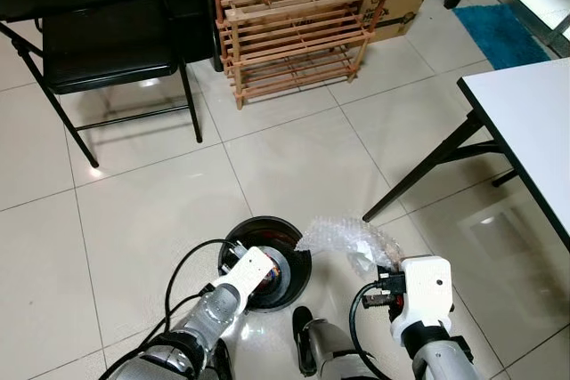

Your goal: Picking trash to rubbish bin

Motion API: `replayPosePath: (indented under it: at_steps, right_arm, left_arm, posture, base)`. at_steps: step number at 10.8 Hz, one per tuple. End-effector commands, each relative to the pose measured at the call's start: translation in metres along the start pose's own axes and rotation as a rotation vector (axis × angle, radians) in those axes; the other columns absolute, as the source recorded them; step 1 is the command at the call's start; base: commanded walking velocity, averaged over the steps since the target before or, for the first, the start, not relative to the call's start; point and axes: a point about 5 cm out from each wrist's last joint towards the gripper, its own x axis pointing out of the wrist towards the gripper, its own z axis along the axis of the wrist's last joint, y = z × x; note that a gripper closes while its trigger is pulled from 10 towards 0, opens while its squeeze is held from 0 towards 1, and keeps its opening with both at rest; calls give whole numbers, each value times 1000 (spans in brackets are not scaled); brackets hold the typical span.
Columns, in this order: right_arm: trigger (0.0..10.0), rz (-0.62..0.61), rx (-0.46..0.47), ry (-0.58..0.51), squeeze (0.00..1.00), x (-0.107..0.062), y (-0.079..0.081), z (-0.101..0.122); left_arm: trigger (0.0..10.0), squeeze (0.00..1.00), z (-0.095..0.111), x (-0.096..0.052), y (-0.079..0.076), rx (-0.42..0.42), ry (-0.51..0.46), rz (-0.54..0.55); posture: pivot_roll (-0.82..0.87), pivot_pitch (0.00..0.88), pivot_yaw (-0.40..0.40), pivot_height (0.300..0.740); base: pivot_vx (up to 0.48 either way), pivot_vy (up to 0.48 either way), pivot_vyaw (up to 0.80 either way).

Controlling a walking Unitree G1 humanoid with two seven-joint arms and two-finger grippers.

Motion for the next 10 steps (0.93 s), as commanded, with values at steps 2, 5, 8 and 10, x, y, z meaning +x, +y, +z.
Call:
replayPosePath:
  at_steps: [2,5,8,10]
  right_arm:
    - [10000,12,-1,23,0,6,-4,-6]
    - [10000,30,-11,27,0,26,-13,-12]
    - [10000,107,-66,76,0,57,-19,-28]
    - [10000,182,-95,112,0,88,-14,-39]
  left_arm:
    - [10000,1000,-5,-3,11,-55,-30,42]
    - [10000,1000,-5,-11,32,-169,-157,67]
    - [10000,1000,9,-27,28,-208,-369,-30]
    - [10000,1000,27,-56,29,-184,-502,-111]
  posture:
    - [-82,277,-81,740]
    - [26,283,-88,740]
    - [167,305,-110,740]
    - [242,327,-123,740]
  base:
    - [0,0,0]
    - [0,0,0]
    - [0,0,0]
    - [0,0,0]
